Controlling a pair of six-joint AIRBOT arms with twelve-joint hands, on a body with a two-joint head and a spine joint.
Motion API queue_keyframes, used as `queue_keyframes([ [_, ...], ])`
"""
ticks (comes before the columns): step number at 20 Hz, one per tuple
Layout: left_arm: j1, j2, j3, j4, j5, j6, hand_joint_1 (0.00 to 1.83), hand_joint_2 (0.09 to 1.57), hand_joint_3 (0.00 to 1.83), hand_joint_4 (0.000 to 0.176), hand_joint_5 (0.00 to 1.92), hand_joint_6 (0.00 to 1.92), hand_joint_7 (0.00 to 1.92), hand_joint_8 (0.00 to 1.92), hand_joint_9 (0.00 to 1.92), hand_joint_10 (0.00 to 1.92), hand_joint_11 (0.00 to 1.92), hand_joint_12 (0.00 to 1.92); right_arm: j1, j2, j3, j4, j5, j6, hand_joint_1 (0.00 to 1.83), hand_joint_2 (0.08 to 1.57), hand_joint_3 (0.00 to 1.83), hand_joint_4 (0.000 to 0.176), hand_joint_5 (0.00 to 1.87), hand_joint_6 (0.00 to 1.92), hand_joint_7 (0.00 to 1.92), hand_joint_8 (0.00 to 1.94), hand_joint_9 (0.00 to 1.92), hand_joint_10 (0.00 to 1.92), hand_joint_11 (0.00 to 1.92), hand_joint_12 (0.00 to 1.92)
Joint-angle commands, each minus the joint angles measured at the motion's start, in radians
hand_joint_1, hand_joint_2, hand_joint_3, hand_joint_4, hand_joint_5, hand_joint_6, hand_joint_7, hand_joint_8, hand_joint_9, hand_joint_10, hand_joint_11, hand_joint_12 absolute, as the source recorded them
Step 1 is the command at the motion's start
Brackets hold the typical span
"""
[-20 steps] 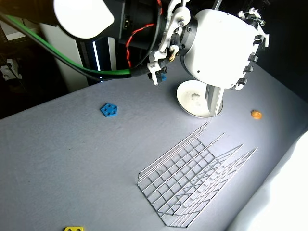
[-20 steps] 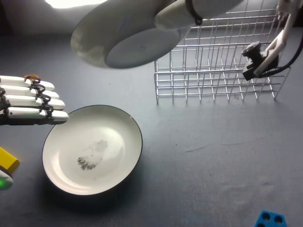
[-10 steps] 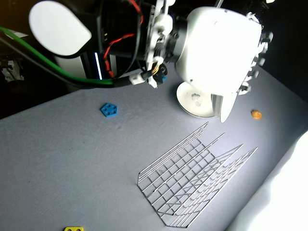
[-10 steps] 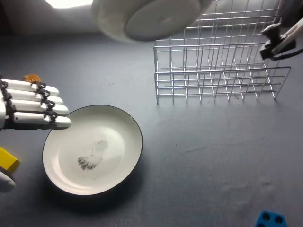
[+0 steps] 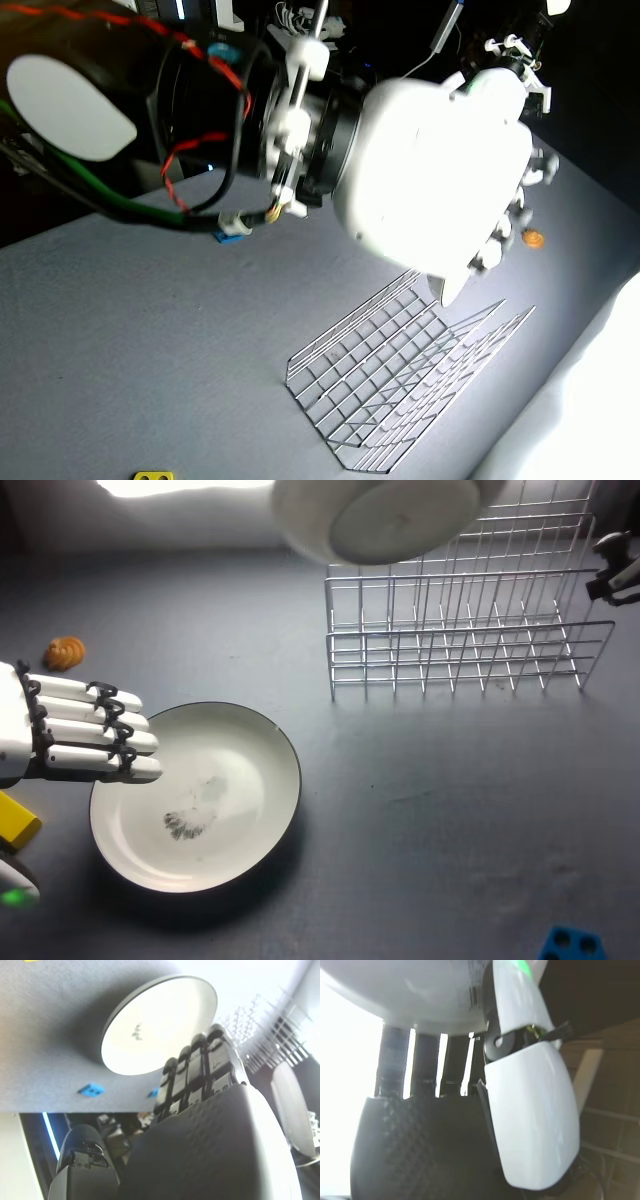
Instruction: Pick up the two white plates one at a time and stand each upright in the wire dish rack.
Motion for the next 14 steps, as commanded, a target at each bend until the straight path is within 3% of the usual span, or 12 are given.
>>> queue_keyframes([
  [1, 0.0, 0.0, 0.009, -0.054, -0.033, -0.003, 0.0, 1.06, 0.0, 0.0, 0.0, 0.0, 0.0, 0.0, 0.0, 0.0, 0.0, 0.0, 0.017, 0.007, 0.003, 0.028, 0.152, 0.021, 1.39, 1.07, 0.0, 0.0, 1.0, 0.94, 1.14, 0.71, 0.96, 1.07, 0.82, 1.28],
  [9, 0.028, -0.018, 0.017, -0.054, -0.007, -0.006, 0.0, 1.07, 0.0, 0.0, 0.0, 0.0, 0.0, 0.0, 0.0, 0.0, 0.0, 0.0, 0.008, 0.007, 0.04, 0.029, 0.099, 0.028, 1.38, 1.09, 0.0, 0.0, 0.99, 1.0, 1.09, 0.75, 0.9, 1.15, 0.75, 1.35],
  [14, 0.04, -0.029, 0.026, -0.054, 0.01, -0.006, 0.0, 1.07, 0.0, 0.0, 0.0, 0.0, 0.0, 0.0, 0.0, 0.0, 0.0, 0.0, 0.01, 0.007, 0.063, 0.028, 0.025, 0.018, 1.38, 1.08, 0.0, 0.0, 0.98, 1.01, 1.1, 0.73, 0.93, 1.1, 0.8, 1.25],
])
